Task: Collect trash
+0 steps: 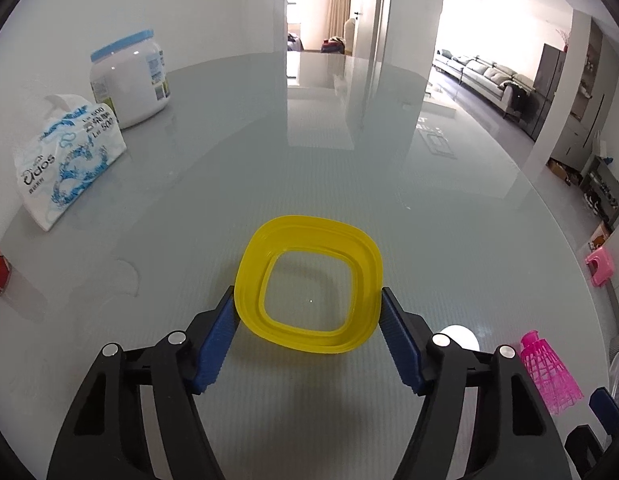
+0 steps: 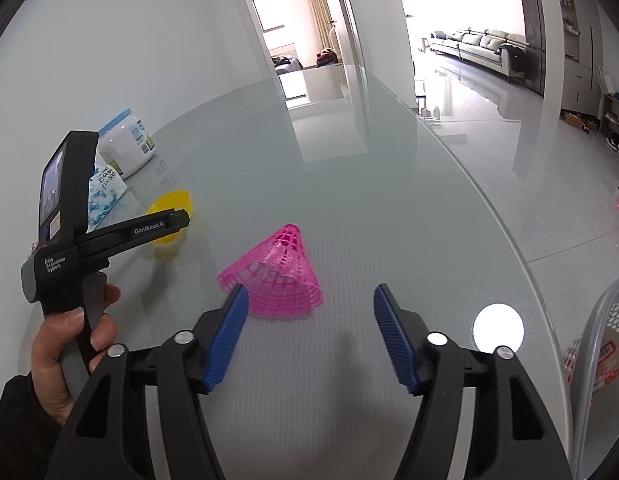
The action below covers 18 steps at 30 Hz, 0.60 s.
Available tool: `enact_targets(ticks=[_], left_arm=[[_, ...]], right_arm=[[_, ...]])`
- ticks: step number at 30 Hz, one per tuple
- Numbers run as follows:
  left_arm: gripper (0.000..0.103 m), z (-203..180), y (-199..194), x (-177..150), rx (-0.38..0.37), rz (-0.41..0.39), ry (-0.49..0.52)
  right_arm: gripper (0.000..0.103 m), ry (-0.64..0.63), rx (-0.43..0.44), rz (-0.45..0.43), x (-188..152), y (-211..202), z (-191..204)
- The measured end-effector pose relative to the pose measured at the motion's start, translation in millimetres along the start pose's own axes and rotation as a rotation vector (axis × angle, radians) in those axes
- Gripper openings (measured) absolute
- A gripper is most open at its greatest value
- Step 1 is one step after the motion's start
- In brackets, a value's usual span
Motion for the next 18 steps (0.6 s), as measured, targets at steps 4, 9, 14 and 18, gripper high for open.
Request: enact_targets(ticks=[4,9,14,18], left_arm=[[0.067,1,-13,0,0.054,-0.054,0.04],[0.067,8,-19,2,0.077,-0.074,0.039],[0.067,15,-22,4,0.093,-0.079,0.049],[0.067,19,-18,5,0.066,-0.058,0.029]], right_arm=[[0.072,-0.028,-0.027,0.01,3,9,16],[0.074,-0.012,-0.038,0.049,7,23,25],[0.074,-0.022,-0.071,0.076,11,35,37],[0.074,-0.039,-0.115,0.11,16,53,48]])
Point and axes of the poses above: each gripper's, at about its wrist camera, not at the fingertips, and y roughly the way its jaws point, z to its left, x to its top, the point moved 4 cm from there along y, roughly the way its jaws point, and after that the axes turned 13 degrees about -x, right-handed, at the moved point
